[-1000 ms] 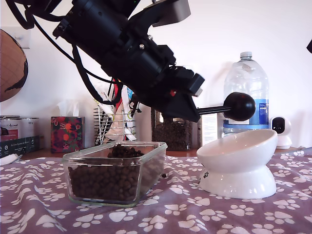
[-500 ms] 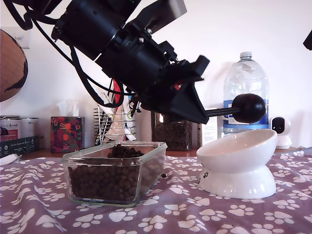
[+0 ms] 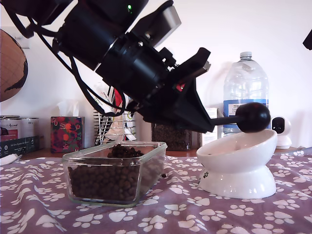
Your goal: Measure one spoon of cat food and pour it into the food bowl
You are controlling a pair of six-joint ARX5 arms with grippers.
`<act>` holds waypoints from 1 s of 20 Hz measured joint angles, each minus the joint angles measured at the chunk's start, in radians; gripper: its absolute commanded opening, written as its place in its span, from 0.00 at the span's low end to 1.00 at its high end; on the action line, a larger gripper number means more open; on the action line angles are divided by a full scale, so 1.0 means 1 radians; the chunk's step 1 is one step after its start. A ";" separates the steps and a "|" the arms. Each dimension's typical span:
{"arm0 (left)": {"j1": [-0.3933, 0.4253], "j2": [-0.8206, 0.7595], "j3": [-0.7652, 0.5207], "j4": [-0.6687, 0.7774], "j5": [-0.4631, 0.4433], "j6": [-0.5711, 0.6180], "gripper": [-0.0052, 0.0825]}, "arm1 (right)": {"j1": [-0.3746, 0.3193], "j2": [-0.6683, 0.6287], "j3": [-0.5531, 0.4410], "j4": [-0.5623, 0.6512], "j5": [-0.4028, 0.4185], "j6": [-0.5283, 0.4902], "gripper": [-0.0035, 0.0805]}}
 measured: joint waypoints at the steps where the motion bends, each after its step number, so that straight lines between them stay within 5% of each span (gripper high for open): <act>1: 0.010 0.000 0.000 -0.002 0.022 -0.023 0.04 | 0.000 0.000 0.000 0.000 0.000 0.000 0.03; 8: 0.100 0.000 0.000 -0.008 0.166 -0.193 0.04 | 0.000 0.000 0.000 0.001 -0.003 0.000 0.03; 20: 0.143 0.000 0.000 0.025 0.310 -0.426 0.04 | 0.000 0.000 0.000 0.012 -0.027 0.000 0.03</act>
